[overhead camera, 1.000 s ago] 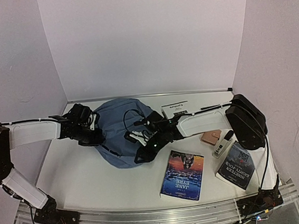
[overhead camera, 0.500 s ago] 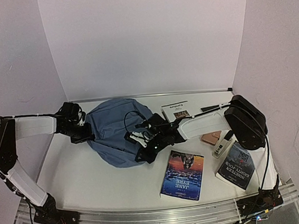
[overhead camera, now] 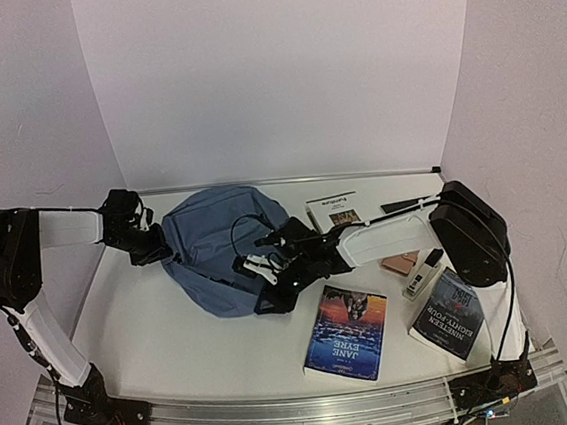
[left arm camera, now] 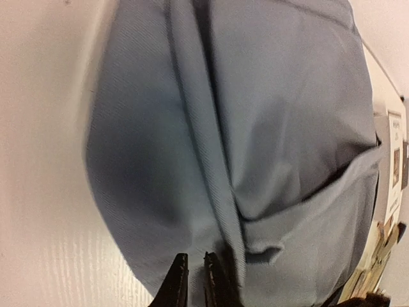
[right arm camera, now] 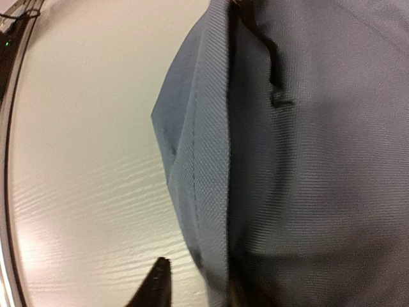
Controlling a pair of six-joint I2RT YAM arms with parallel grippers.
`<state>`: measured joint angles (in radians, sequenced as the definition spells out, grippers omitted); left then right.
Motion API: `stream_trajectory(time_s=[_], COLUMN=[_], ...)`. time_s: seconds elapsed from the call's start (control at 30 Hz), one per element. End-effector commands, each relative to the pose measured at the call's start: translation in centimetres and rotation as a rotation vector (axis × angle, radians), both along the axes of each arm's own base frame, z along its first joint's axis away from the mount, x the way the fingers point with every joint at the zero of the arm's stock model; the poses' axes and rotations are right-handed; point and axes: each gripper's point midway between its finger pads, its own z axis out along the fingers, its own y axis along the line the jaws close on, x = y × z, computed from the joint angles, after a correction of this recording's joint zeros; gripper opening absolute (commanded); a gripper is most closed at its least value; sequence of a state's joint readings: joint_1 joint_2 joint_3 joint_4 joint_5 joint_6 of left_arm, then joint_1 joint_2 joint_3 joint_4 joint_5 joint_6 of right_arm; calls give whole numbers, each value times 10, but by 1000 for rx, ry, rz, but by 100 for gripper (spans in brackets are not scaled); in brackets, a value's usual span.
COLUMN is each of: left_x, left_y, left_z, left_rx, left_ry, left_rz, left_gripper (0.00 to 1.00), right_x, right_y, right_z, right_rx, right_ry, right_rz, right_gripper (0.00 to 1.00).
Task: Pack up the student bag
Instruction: Unzip the student bag at the center of the board.
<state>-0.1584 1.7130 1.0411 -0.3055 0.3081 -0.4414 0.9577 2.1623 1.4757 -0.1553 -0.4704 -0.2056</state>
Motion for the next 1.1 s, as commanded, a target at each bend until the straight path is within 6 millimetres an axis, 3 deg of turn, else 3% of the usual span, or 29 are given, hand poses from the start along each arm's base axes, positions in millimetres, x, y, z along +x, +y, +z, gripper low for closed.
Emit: stream_trajectory(time_s=[0.0, 0.1, 0.23, 0.33, 0.43, 0.5, 0.8, 1.07], left_x=[19, -1, -32, -53, -68, -75, -81, -79], left_y=[24, 23, 16, 3, -8, -19, -37, -40], left_z=[51, 60, 61, 59, 55, 49, 32, 21], left_rx=[-14, -53, -85, -111, -145, -162, -180, -173], left_ry=[-175, -177, -150, -118, -91, -73, -35, -14], left_rz=[82, 104, 113, 112, 124, 123, 98, 88], left_gripper=[23, 44, 68, 77, 80, 81, 80, 79], right_x=[-35, -24, 8, 34, 54, 58, 30, 25], right_y=[-9, 6, 21, 31, 40, 47, 63, 72], right_z=[32, 72, 106, 100, 85, 76, 56, 44], right_rx=[-47, 47, 160, 163, 151, 154, 181, 173], right_ry=[122, 138, 226, 234, 201, 212, 359, 357], right_rz=[54, 34, -30, -109, -179, -175, -46, -25], right_gripper=[56, 61, 59, 53, 49, 50, 60, 56])
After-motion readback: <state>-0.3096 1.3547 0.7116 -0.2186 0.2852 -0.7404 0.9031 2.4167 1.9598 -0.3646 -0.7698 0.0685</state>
